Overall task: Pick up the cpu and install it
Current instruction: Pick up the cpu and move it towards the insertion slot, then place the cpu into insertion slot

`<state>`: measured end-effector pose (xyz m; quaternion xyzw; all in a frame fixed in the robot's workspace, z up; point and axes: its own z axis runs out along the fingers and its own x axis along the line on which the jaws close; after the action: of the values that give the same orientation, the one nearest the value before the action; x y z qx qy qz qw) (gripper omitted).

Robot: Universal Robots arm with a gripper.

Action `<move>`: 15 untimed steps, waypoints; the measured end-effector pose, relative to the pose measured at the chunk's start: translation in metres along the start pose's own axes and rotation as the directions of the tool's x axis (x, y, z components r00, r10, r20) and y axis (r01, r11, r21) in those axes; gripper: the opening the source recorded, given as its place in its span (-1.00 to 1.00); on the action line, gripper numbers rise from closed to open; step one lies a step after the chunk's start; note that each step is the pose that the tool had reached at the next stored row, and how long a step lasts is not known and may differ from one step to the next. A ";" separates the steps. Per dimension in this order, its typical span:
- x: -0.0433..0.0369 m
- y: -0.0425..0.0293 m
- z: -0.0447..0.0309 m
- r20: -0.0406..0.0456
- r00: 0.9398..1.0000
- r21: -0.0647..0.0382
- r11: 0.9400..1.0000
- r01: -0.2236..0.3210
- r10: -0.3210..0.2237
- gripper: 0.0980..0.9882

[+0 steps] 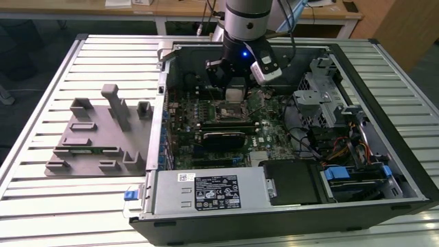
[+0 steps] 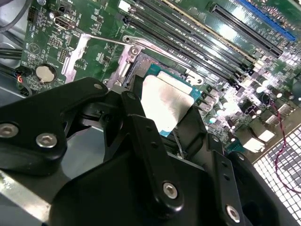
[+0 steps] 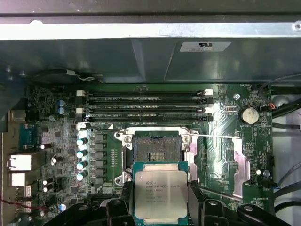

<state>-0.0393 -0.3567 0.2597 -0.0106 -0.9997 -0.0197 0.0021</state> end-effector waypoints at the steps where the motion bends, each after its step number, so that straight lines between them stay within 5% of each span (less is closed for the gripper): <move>1: 0.0000 0.0000 0.0000 0.000 1.000 0.000 1.000 0.000 0.000 0.00; 15: 0.0000 0.0000 0.0006 0.000 1.000 0.000 1.000 -0.008 0.008 0.00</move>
<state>-0.0394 -0.3566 0.2592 -0.0147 -0.9997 -0.0197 0.0020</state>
